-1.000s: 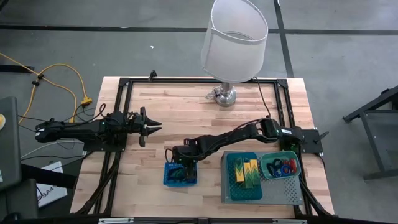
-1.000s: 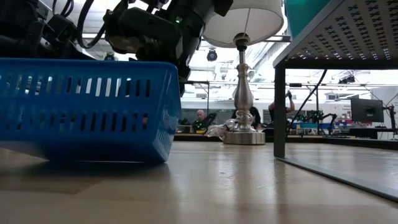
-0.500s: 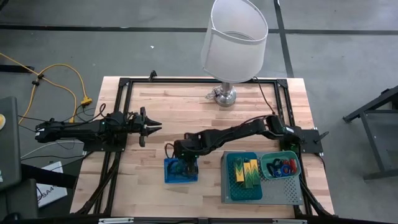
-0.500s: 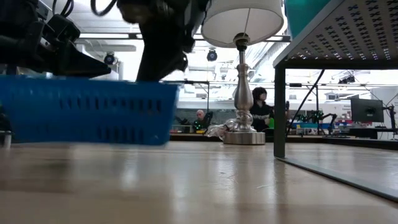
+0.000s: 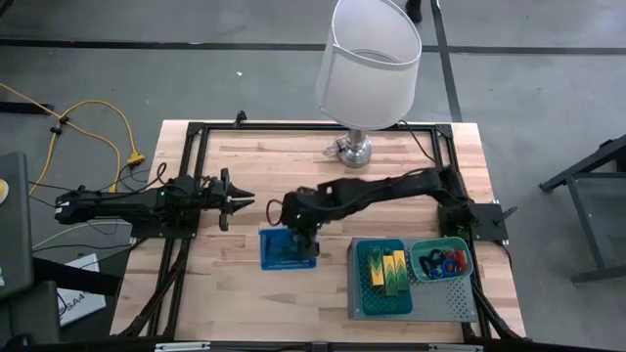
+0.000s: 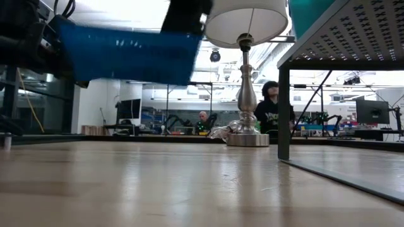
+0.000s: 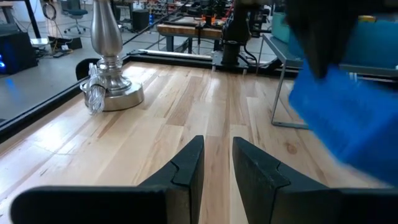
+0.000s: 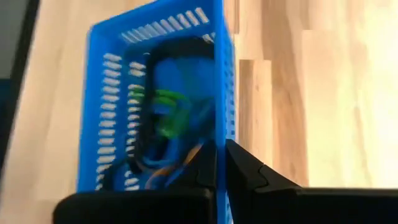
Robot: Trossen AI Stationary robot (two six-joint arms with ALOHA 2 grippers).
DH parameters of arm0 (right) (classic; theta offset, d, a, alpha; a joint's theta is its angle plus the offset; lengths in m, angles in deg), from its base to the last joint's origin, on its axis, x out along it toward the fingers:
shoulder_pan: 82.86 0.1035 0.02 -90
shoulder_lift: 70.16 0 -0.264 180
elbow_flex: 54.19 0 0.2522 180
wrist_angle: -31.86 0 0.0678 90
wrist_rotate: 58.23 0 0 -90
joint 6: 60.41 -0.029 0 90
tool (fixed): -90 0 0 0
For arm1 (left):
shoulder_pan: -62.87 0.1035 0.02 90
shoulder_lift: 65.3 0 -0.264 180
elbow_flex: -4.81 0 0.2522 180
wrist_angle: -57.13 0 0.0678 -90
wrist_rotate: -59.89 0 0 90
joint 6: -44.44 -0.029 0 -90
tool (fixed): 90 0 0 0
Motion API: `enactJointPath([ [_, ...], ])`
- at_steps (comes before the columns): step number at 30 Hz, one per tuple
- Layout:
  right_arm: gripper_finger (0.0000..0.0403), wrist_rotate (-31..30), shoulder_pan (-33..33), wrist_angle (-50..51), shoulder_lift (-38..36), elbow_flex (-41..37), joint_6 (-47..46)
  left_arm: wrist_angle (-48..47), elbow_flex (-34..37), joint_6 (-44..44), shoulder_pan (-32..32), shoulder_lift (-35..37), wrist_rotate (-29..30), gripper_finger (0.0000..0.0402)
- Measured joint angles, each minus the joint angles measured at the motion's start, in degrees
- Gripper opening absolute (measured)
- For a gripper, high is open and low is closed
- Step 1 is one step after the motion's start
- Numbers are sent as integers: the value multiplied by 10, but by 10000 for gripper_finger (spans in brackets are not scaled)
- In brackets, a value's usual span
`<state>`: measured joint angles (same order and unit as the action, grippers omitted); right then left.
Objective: Pick & Place Office Desk Supplies
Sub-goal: Put the blue bin on the shelf
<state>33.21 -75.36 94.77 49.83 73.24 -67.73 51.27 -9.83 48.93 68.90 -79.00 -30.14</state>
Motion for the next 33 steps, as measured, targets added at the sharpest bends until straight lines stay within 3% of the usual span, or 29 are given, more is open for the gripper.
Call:
enactJointPath([
  [11,4,35,-35,43,-86,2,-42,9,0,0,0,-18,3,79],
  [19,4,148,-65,106,-116,1,-104,15,0,0,0,-31,1,79],
  [33,4,170,-53,156,-166,1,-105,16,0,0,0,-34,1,79],
])
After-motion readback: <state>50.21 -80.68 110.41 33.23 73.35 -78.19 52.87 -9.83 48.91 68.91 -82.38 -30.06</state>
